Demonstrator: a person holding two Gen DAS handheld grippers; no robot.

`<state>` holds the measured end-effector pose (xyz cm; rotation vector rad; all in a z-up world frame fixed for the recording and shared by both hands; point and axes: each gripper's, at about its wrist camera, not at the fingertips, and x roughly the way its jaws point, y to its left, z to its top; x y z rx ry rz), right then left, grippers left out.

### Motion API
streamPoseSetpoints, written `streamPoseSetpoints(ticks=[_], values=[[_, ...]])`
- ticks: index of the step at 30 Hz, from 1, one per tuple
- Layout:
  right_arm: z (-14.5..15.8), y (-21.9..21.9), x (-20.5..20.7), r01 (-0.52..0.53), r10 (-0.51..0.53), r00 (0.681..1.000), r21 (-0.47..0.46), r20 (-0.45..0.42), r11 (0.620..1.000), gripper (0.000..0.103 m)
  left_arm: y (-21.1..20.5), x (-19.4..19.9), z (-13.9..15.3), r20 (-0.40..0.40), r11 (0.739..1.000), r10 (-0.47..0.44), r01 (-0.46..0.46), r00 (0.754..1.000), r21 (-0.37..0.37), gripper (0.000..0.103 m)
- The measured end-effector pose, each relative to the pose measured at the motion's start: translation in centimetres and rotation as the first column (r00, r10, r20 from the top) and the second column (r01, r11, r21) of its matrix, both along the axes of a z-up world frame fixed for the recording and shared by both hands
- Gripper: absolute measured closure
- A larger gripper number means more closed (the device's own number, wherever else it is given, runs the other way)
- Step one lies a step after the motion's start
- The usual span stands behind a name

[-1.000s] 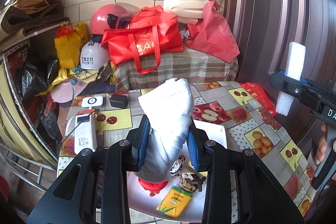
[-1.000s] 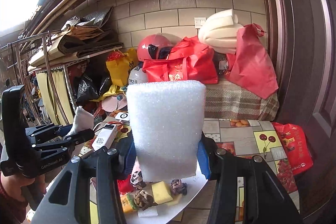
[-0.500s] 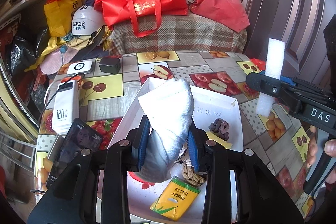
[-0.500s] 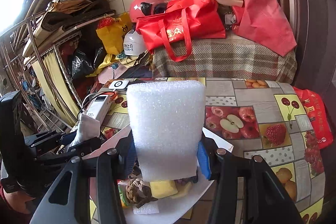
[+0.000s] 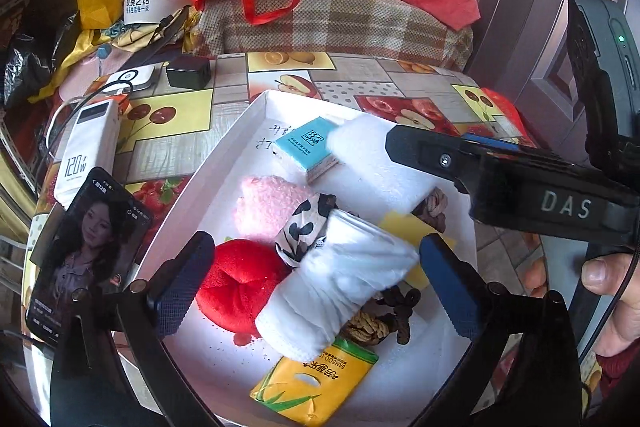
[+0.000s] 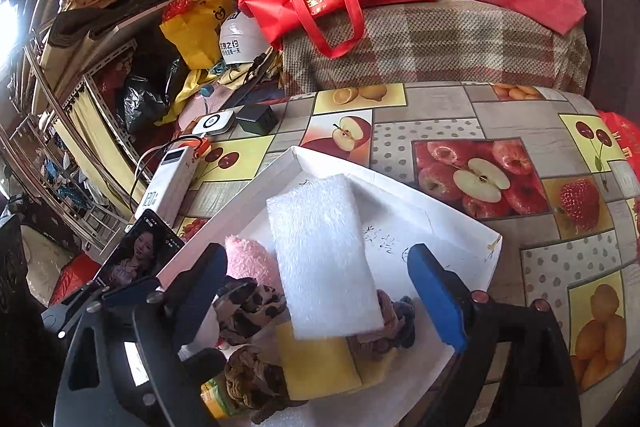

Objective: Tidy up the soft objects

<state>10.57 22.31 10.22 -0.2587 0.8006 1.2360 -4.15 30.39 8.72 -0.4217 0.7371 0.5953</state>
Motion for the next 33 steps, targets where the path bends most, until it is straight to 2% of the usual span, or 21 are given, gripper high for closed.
streamPoseSetpoints(ticks=[7,10,13,16,19,21,23,26,29,31,33], values=[[0.5,-2.2,0.1,0.053,-0.052,0.998,0.035,-0.031,0.998,0.0,-1.1,-0.7,-0.8,-0.023,1.0,0.02,-0.02,1.0,-0.007,0.0],[1.9,-3.9,-0.4,0.075,-0.074,0.997,0.075,-0.013,0.994,0.0,-2.1,-1.4,0.0,-0.002,1.0,0.02,-0.019,1.0,0.007,0.0],[4.4,-6.3,-1.3,0.087,-0.093,0.995,0.15,0.037,0.985,0.0,-3.3,-2.5,1.7,0.038,0.998,0.021,-0.022,0.999,0.051,0.0],[7.9,-9.3,-2.9,0.093,-0.135,0.98,0.26,0.147,0.961,0.0,-4.4,-4.0,4.1,0.092,0.995,0.027,-0.036,0.995,0.097,0.0],[11.7,-13.0,-5.3,0.107,-0.233,0.924,0.38,0.302,0.919,0.0,-5.4,-5.7,7.1,0.133,0.988,0.03,-0.049,0.991,0.143,0.0],[13.8,-15.4,-6.4,0.118,-0.286,0.894,0.434,0.344,0.893,0.0,-5.9,-7.2,9.7,0.183,0.984,0.031,-0.062,0.983,0.166,0.0],[15.3,-17.4,-6.8,0.165,-0.344,0.877,0.463,0.335,0.871,0.0,-6.3,-9.0,12.5,0.233,0.978,0.039,-0.085,0.972,0.189,0.0],[16.7,-20.0,-6.4,0.263,-0.416,0.869,0.462,0.268,0.847,0.0,-7.3,-11.5,16.4,0.285,0.967,0.05,-0.118,0.957,0.225,0.0],[17.4,-22.6,-6.3,0.286,-0.439,0.866,0.483,0.24,0.827,0.0,-8.8,-13.5,19.5,0.305,0.95,0.074,-0.161,0.949,0.268,0.0],[17.9,-24.7,-6.5,0.301,-0.466,0.856,0.517,0.225,0.801,0.0,-10.0,-14.7,21.3,0.307,0.93,0.117,-0.212,0.945,0.299,0.0],[18.6,-26.6,-6.8,0.305,-0.481,0.85,0.543,0.214,0.782,0.0,-11.3,-16.5,22.7,0.321,0.899,0.184,-0.291,0.929,0.326,0.0]])
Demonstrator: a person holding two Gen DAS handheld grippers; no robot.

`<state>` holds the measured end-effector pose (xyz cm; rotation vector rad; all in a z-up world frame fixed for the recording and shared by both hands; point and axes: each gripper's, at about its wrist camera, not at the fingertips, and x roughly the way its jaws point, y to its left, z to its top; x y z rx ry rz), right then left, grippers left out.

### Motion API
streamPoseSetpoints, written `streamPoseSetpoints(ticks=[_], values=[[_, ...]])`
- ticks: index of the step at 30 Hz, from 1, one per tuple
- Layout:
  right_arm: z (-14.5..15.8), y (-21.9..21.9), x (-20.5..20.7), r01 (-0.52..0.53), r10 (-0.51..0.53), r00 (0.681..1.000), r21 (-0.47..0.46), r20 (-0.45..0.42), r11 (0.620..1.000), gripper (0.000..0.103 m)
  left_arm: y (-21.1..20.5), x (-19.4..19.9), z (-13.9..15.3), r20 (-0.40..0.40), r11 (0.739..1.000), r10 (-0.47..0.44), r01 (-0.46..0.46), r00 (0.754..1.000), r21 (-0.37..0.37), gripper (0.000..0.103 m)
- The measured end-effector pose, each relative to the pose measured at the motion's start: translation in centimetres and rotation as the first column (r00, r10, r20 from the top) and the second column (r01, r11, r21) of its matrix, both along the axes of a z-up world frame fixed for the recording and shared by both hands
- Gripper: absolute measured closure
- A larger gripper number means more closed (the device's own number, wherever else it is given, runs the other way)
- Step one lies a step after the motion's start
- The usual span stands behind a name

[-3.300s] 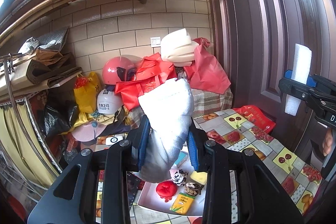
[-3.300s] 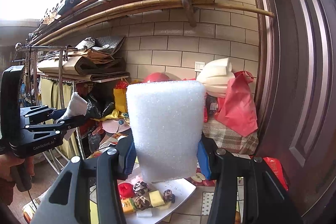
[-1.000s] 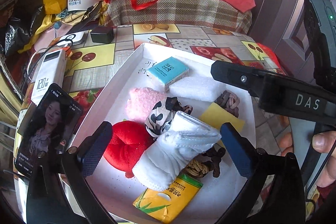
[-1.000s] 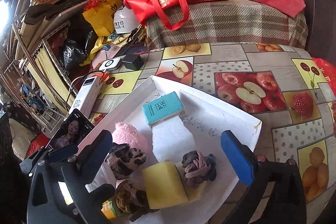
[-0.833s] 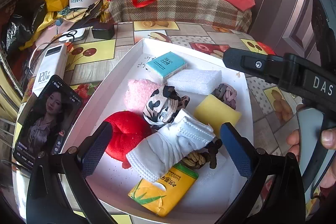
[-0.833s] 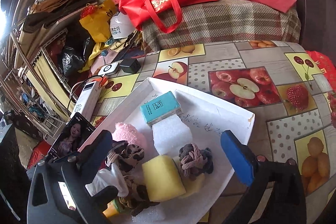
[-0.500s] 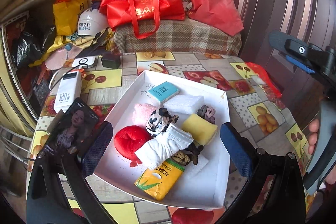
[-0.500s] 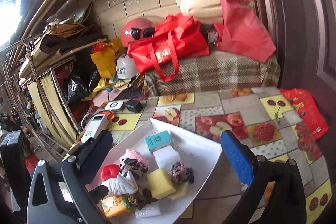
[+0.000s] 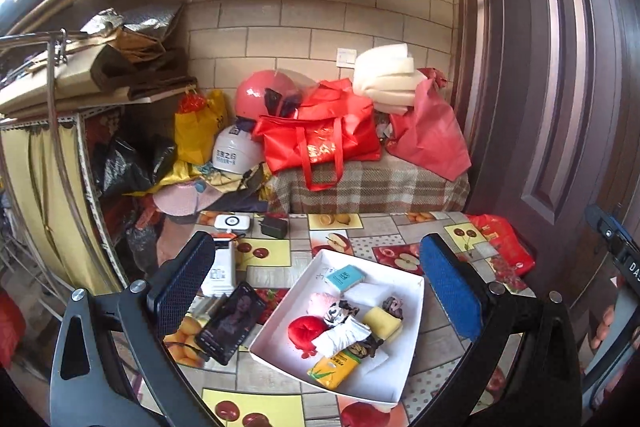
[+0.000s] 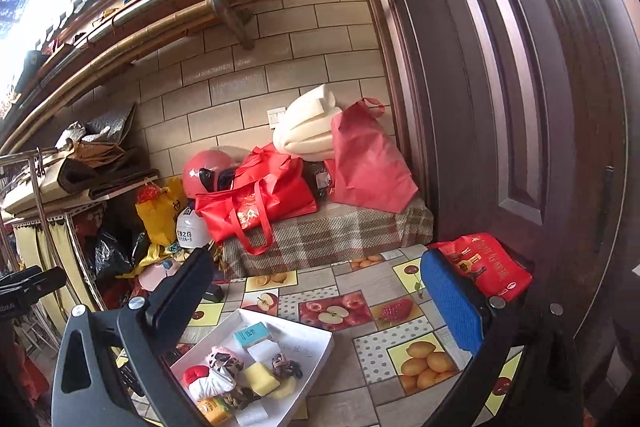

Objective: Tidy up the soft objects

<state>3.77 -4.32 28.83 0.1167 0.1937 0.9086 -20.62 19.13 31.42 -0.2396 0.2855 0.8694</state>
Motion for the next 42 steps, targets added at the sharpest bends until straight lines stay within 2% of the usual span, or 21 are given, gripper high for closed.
streamPoseSetpoints(ticks=[3,6,8,12,16,20,25,30,36,42], values=[[0.7,-2.2,-0.5,-0.003,0.004,1.0,0.038,-0.019,0.999,0.0,-1.0,-2.3,1.4,0.007,0.995,0.094,-0.094,0.996,-0.014,0.0],[0.6,-3.6,-0.9,-0.03,0.032,0.998,0.053,-0.053,0.998,0.0,-1.8,-3.5,1.3,-0.014,0.995,0.099,-0.099,0.995,-0.017,0.0],[-0.1,-4.2,-1.5,-0.045,0.047,0.998,0.05,-0.047,0.998,0.0,-2.3,-3.3,0.2,-0.031,0.996,0.08,-0.081,0.996,-0.045,0.0],[-1.6,-4.9,-2.3,-0.038,0.039,0.998,0.015,-0.055,0.999,0.0,-4.1,-0.1,-3.5,-0.137,0.991,0.032,-0.049,0.99,-0.123,0.0],[-1.4,-6.4,-2.1,-0.029,0.03,0.997,0.022,-0.074,0.999,0.0,-6.9,2.8,-5.7,-0.216,0.995,0.036,-0.056,0.976,-0.087,0.0],[-1.1,-7.9,-2.2,-0.008,0.011,0.996,0.029,-0.086,1.0,0.0,-8.3,4.2,-6.8,-0.241,0.993,-0.007,-0.022,0.97,-0.117,0.0],[-1.1,-8.8,-2.3,0.03,-0.029,0.997,0.01,-0.072,0.999,0.0,-9.3,5.9,-8.1,-0.305,0.992,0.018,-0.054,0.952,-0.111,0.0],[-0.8,-9.1,-2.5,0.029,-0.028,0.997,0.014,-0.072,0.999,0.0,-8.9,5.9,-8.5,-0.299,0.985,-0.008,-0.043,0.954,-0.166,0.0],[-0.7,-8.7,-2.9,-0.003,0.004,0.998,0.011,-0.059,1.0,0.0,-9.5,6.5,-8.5,-0.313,0.988,-0.032,-0.017,0.949,-0.152,0.0],[-0.5,-8.6,-3.1,-0.01,0.01,0.999,0.01,-0.051,1.0,0.0,-9.1,6.6,-8.6,-0.313,0.986,-0.054,0.001,0.948,-0.169,0.0]])
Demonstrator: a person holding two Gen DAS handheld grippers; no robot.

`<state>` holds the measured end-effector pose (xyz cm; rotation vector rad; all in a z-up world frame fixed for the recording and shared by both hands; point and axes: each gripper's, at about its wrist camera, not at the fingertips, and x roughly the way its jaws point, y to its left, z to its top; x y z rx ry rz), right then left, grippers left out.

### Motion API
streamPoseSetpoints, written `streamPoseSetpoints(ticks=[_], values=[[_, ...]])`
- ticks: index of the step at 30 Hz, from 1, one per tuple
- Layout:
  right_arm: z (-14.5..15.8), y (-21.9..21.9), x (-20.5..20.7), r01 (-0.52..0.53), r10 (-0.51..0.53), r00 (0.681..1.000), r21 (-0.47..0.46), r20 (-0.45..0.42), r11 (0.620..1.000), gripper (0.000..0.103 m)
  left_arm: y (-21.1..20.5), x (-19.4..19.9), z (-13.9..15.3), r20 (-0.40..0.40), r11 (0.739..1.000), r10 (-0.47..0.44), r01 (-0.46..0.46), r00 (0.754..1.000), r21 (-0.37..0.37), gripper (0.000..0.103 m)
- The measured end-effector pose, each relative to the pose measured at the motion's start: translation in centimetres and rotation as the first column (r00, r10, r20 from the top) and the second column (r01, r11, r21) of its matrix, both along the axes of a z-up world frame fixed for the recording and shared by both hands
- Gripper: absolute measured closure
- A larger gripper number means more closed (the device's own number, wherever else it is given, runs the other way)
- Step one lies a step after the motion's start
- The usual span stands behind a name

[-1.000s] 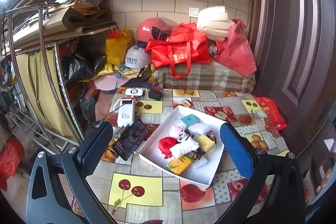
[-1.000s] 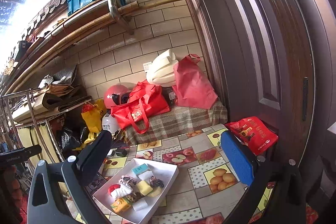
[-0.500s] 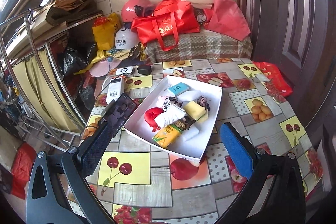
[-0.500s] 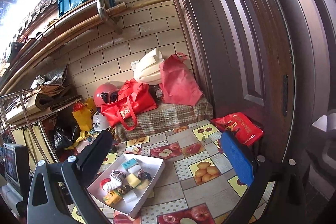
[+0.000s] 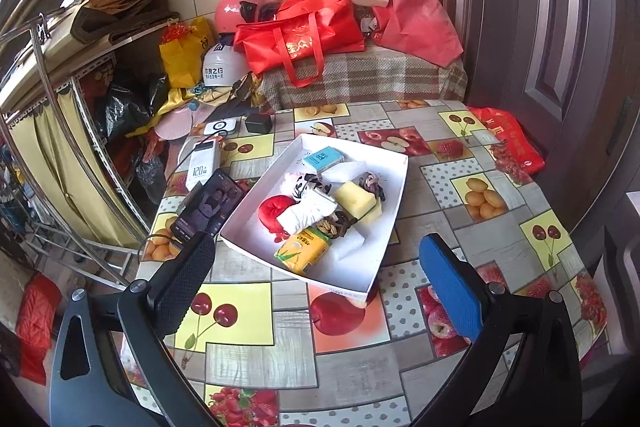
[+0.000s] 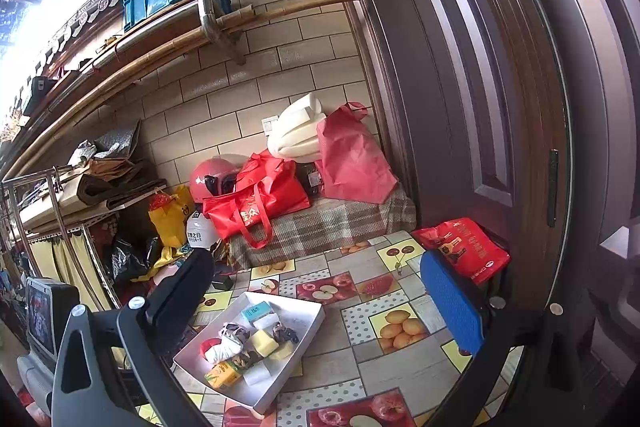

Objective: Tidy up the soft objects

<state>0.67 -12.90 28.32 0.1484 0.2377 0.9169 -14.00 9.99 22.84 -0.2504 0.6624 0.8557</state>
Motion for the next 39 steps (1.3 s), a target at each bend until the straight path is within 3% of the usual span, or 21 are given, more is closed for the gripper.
streamPoseSetpoints(ticks=[12,39], values=[[0.0,0.4,-0.3,-0.01,0.01,1.0,-0.017,-0.006,1.0,0.0,0.8,-0.1,-0.4,-0.023,0.999,0.039,-0.039,0.999,0.003,0.0],[-0.3,0.6,-0.3,-0.019,0.018,0.999,-0.027,-0.028,0.999,0.0,0.6,0.3,-1.4,-0.027,0.999,0.022,-0.023,0.999,-0.037,0.0]])
